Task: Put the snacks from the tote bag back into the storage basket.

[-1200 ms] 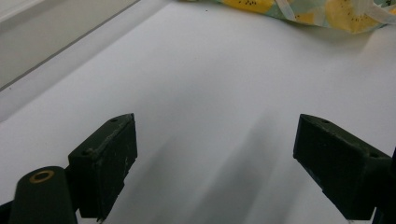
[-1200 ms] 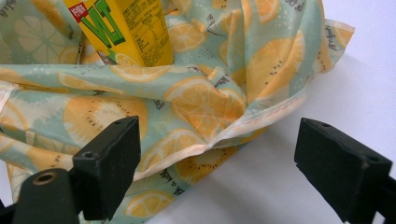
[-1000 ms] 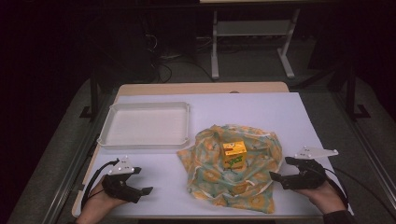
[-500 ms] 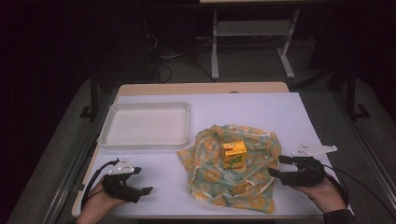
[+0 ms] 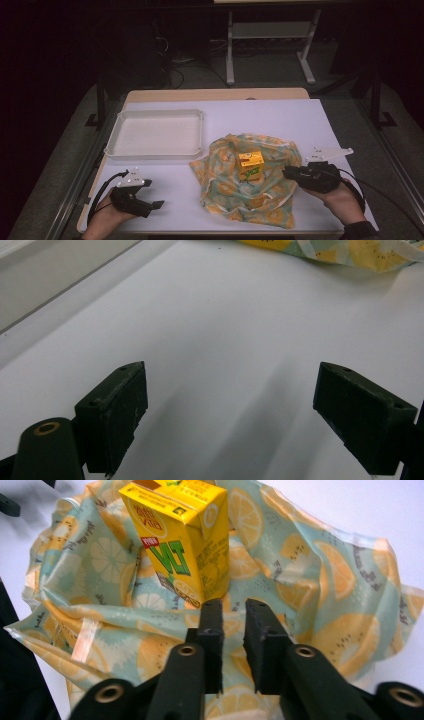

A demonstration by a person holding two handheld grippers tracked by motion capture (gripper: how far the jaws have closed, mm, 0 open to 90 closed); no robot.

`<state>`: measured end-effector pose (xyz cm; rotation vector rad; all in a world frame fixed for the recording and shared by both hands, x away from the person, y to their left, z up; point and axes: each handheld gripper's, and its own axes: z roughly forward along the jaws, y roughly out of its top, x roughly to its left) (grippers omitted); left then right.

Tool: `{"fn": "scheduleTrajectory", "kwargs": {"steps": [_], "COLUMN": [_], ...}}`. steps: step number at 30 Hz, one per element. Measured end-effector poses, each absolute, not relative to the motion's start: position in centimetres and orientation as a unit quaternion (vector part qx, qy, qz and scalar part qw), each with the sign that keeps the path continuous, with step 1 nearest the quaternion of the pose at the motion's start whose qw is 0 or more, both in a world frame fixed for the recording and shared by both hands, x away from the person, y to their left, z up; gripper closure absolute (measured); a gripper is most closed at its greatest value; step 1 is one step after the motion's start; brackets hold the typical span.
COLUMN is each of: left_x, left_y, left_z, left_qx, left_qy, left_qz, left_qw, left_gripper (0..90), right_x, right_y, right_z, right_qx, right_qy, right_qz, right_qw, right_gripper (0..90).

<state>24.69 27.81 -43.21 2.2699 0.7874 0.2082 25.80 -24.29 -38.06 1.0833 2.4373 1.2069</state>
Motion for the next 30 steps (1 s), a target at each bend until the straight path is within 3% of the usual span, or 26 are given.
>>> {"fn": "scheduleTrajectory", "kwargs": {"steps": [5,30], "left_x": [24.7,24.7], "left_y": [27.8,27.7], "left_z": [-43.2,-43.4], "left_qx": [0.881,0.880], "left_qy": [0.301,0.304], "left_qz": [0.080,0.074], "left_qw": [0.356,0.356], "left_gripper": [13.8,14.1], "right_x": [26.4,30.1], "right_y": [-23.9,-20.8], "right_z": [-38.1,-38.7], "right_qx": [0.358,0.321], "right_qy": [0.830,0.850], "right_qz": [0.414,0.408], "right_qw": [0.106,0.088], "right_gripper": [89.7,90.0]}}
